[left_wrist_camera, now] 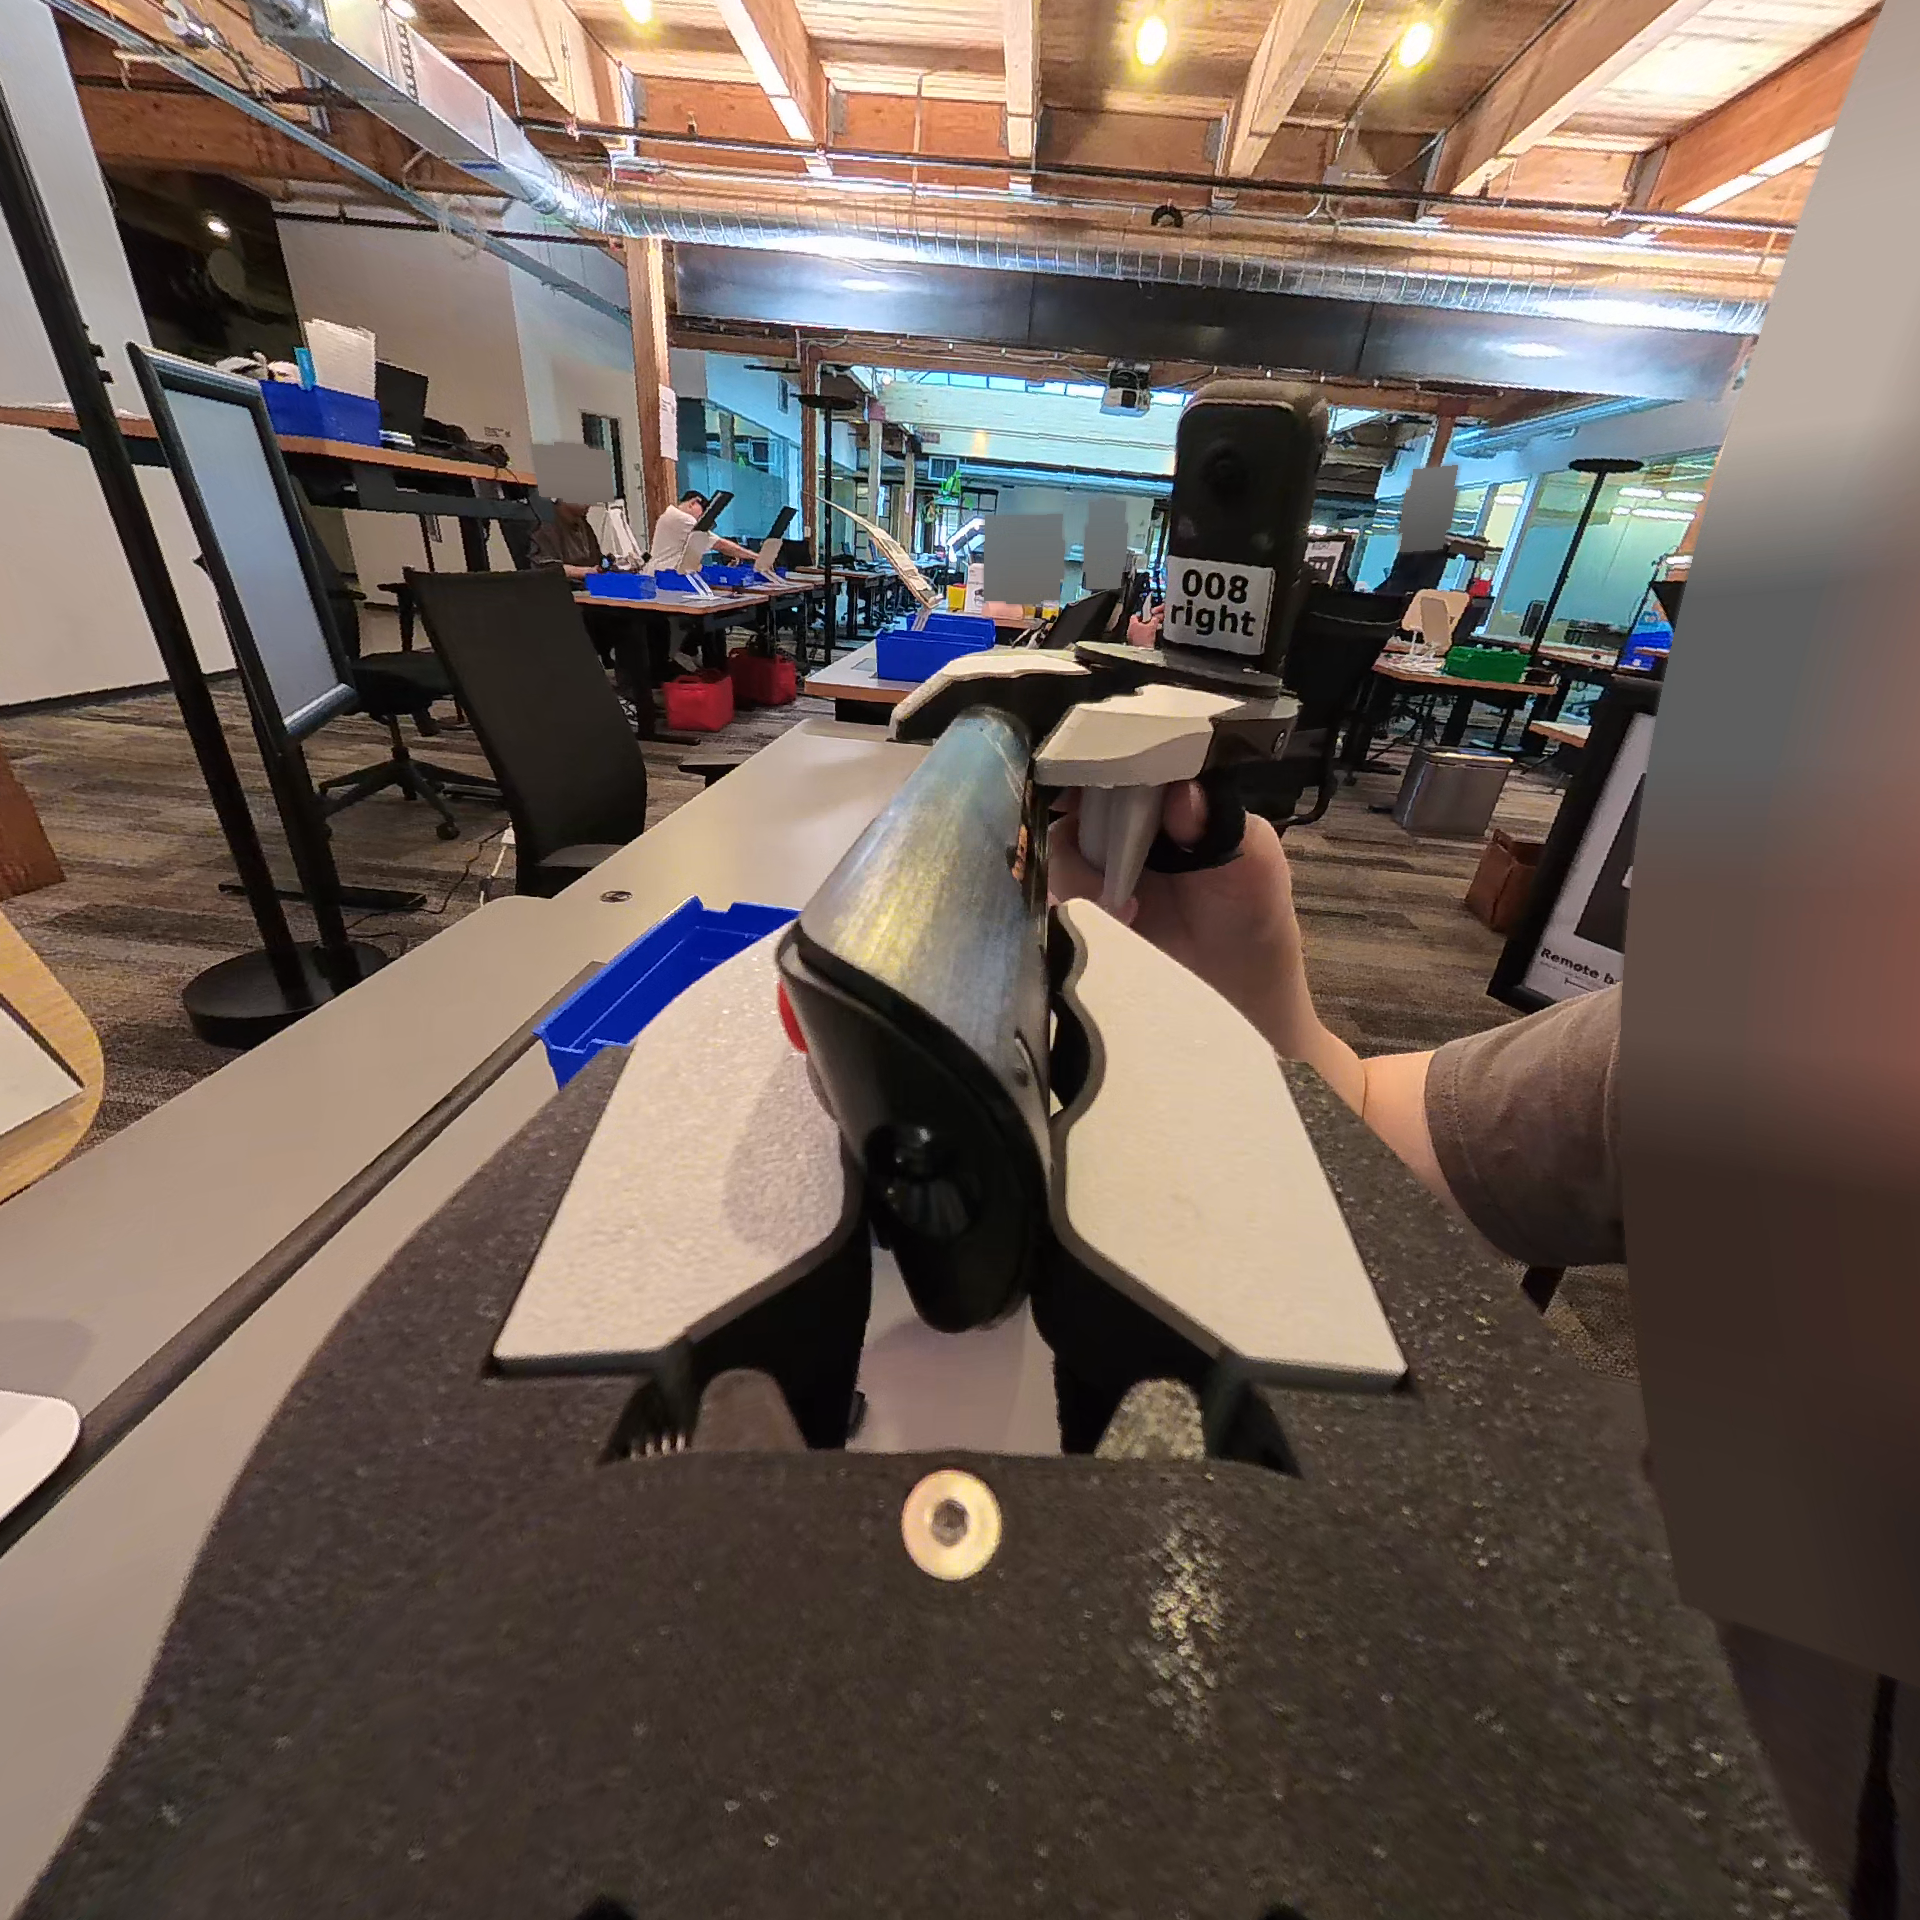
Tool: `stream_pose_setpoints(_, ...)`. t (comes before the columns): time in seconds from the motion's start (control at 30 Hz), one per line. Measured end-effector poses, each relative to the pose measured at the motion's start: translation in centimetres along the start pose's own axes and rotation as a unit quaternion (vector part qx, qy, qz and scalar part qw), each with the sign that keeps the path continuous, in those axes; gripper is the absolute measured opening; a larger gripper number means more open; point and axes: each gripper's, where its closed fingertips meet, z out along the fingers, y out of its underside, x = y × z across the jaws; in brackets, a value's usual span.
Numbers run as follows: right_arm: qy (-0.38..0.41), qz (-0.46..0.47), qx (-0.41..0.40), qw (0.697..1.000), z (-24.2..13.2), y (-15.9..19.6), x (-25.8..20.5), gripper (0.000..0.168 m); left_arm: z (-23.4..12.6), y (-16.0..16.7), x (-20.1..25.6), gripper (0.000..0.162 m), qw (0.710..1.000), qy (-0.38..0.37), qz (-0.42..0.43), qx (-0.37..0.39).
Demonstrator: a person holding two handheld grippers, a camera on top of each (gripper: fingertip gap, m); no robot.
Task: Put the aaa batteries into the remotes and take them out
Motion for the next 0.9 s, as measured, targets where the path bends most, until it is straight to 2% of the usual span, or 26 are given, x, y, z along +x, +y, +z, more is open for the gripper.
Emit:
stream_pose_setpoints(0.23, -0.003, 0.003, -0.003, 1.000, 0.1, 0.2, 0.0, 0.039, 0.1, 0.2, 0.0, 0.034, 1.000, -0.009, 0.016, -0.009)
stream_pose_setpoints(0.37, -0.031, 0.003, -0.015, 0.999, -0.1, 0.3, -0.5, 0.036, 0.0, 0.0, 0.4, 0.034, 1.000, 0.001, 0.021, -0.007)
stream_pose_setpoints(0.6, -0.082, 0.024, -0.021, 0.996, -0.6, 0.3, -1.2, 0.030, -0.1, 0.8, 0.8, 0.035, 0.998, 0.008, 0.047, -0.048)
stream_pose_setpoints(0.73, -0.091, 0.026, -0.023, 0.995, -0.8, 0.3, -0.9, 0.030, 0.0, 2.3, 0.5, 0.036, 0.993, 0.003, 0.056, -0.099)
stream_pose_setpoints(0.83, -0.099, 0.037, -0.024, 0.994, -0.8, 0.5, -0.7, 0.029, 0.1, 2.0, 0.4, 0.035, 0.995, 0.002, 0.046, -0.084)
stream_pose_setpoints(0.9, -0.097, 0.045, -0.028, 0.994, -0.7, 0.6, -0.5, 0.029, 0.2, 2.5, 0.1, 0.034, 0.994, -0.005, 0.045, -0.100)
